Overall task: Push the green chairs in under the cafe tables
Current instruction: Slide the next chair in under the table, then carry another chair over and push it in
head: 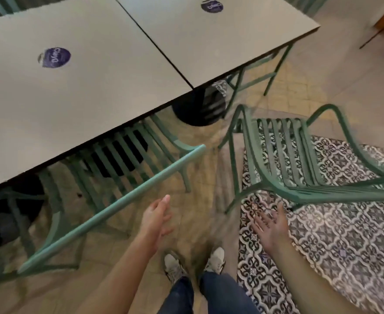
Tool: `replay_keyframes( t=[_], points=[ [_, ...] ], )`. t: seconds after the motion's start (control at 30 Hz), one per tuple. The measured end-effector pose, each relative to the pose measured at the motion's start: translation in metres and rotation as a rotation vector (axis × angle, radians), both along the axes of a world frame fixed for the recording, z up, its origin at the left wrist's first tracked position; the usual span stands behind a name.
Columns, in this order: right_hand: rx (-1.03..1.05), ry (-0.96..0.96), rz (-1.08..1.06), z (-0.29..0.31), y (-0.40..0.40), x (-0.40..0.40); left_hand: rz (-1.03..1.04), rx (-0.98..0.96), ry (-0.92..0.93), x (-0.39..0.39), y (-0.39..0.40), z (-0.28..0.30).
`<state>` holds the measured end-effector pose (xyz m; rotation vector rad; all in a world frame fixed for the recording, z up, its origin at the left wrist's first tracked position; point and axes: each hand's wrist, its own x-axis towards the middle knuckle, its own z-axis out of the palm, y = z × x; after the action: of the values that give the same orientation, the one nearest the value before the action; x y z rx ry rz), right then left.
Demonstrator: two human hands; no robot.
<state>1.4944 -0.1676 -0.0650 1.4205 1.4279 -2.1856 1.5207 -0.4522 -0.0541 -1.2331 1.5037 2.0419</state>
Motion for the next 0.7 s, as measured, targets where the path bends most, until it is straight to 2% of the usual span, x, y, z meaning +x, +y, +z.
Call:
replay_keyframes(
  t=[0.13, 0.37, 0.53, 0.7],
  points=[
    [0.002, 0.016, -0.214, 0.005, 0.073, 0.035, -0.198, 0.007, -0.016, -0.025, 0.065, 0.017],
    [-0.026, 0.059, -0.349, 0.016, 0.190, 0.050, -0.396, 0.076, -0.033, -0.031, 0.204, 0.023],
    [-0.046, 0.105, -0.380, 0.028, 0.283, 0.045, -0.364, 0.207, -0.021, -0.027, 0.311, 0.025],
    [-0.043, 0.134, -0.387, 0.038, 0.349, 0.018, -0.196, 0.312, -0.021, -0.037, 0.389, 0.027]
  ],
)
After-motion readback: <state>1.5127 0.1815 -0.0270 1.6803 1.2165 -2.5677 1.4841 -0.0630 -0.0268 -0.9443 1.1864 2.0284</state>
